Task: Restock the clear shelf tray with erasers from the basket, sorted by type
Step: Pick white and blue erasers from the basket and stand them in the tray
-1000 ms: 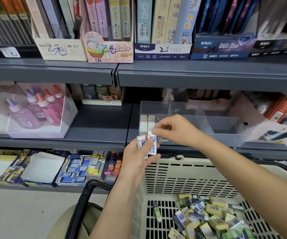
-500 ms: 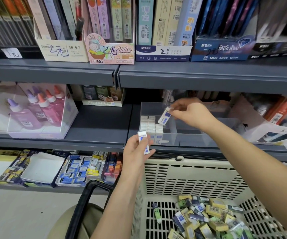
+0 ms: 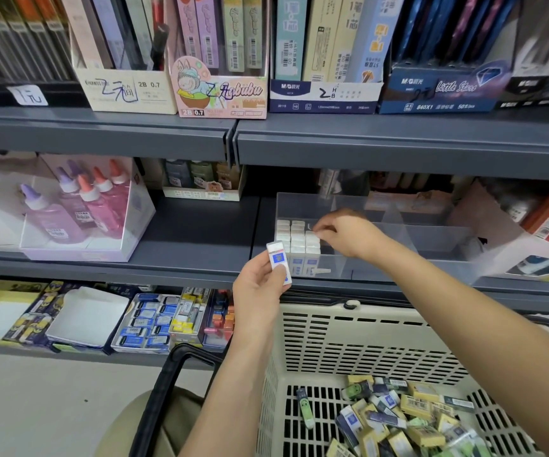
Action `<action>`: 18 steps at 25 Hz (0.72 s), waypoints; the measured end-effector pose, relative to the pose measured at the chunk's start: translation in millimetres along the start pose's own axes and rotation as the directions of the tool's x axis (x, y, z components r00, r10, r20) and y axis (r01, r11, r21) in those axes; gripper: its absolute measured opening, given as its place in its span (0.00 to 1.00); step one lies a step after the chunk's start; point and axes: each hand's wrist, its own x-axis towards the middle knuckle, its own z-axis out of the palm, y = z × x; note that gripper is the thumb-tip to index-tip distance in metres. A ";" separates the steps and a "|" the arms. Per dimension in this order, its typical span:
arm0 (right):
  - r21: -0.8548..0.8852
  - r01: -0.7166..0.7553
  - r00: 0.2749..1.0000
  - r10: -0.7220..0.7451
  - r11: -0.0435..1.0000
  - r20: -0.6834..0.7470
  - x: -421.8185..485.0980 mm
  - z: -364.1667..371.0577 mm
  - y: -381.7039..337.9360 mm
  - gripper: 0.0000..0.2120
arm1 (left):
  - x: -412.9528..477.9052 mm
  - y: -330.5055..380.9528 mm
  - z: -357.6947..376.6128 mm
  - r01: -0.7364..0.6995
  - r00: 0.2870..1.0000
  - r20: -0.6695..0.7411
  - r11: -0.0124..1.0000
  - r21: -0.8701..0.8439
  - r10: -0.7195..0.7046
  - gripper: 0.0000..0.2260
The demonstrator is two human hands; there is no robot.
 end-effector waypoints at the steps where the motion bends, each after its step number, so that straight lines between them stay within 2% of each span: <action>1: -0.035 0.021 1.000 -0.020 0.999 0.019 0.3 1.0 -0.5 0.12 | -0.2 -0.2 0.1 -0.004 1.000 0.015 1.000 0.011 0.004 0.14; 4: -0.118 0.059 0.998 -0.055 0.991 0.033 -3.9 -0.1 -2.9 0.14 | -1.3 -0.1 0.3 -0.010 0.999 0.043 1.000 0.026 0.009 0.16; 6: -0.138 0.068 0.995 -0.077 0.988 -0.065 -10.4 -3.1 -4.8 0.13 | -2.0 -0.5 0.1 -0.015 0.998 0.061 1.000 0.015 0.014 0.16; 8: 0.019 0.100 0.979 -0.095 0.995 -0.181 -21.0 -7.1 -10.8 0.12 | -1.7 -1.1 0.4 -0.016 0.997 0.081 1.000 0.025 0.014 0.16; 10: 0.265 0.146 0.985 -0.113 0.953 -0.133 -34.1 -11.9 -19.7 0.10 | -1.0 -1.1 4.9 -0.014 0.994 0.110 0.998 0.055 0.008 0.15; 12: 0.348 0.177 0.984 -0.170 0.921 -0.050 -44.7 -14.8 -23.5 0.05 | 0.5 1.3 12.7 -0.033 0.988 0.153 0.993 0.109 0.016 0.15; 14: 0.357 0.180 0.984 -0.169 0.917 -0.063 -48.3 -21.8 -19.5 0.04 | 4.8 7.0 19.1 -0.139 0.981 0.162 0.962 0.234 0.103 0.13; 16: 0.377 0.133 0.986 -0.084 0.917 -0.145 -44.9 -32.5 -10.7 0.03 | 11.1 10.8 22.0 -0.268 0.963 0.091 0.878 0.397 0.252 0.13; 18: 0.354 0.066 0.968 0.026 0.933 -0.250 -34.8 -41.1 -2.9 0.03 | 14.7 9.6 21.9 -0.311 0.935 0.010 0.804 0.507 0.355 0.15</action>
